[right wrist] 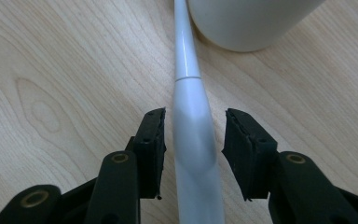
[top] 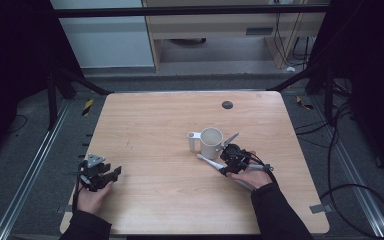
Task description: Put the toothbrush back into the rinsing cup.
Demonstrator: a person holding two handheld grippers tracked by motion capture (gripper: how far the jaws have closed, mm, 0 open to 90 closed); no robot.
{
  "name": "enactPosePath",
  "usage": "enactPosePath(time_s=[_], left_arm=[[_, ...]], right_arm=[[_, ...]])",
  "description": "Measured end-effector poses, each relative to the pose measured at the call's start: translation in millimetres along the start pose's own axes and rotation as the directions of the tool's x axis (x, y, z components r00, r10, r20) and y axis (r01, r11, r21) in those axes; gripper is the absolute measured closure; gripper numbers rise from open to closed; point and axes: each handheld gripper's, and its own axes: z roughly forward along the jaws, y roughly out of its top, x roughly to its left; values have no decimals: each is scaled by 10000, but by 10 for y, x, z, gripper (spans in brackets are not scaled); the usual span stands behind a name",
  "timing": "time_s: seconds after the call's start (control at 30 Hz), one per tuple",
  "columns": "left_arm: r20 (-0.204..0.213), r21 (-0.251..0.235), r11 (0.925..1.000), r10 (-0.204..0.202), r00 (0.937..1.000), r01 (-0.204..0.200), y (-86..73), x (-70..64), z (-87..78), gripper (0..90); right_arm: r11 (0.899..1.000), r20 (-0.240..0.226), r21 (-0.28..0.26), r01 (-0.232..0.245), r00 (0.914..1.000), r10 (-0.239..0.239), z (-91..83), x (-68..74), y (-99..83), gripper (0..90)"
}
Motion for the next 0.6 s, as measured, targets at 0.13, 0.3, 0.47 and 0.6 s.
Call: enactPosePath(time_s=[0.13, 0.3, 0.47, 0.6], left_arm=[[-4, 26, 10000, 5, 10000, -5, -1, 2, 3, 515], [0, 35, 10000, 1, 10000, -1, -1, 2, 5, 515], [2, 50, 10000, 0, 10000, 0, -2, 1, 8, 515], [4, 51, 10000, 2, 10000, -2, -2, 3, 8, 515]], right_arm=[[9996, -82, 286, -18, 10000, 21, 41, 0, 1, 602], [9987, -119, 504, 57, 9999, -51, 85, -4, 4, 612], [9974, -90, 707, 101, 9999, -95, 112, -9, 7, 623], [9960, -110, 884, 119, 9999, -110, 135, -14, 13, 630]])
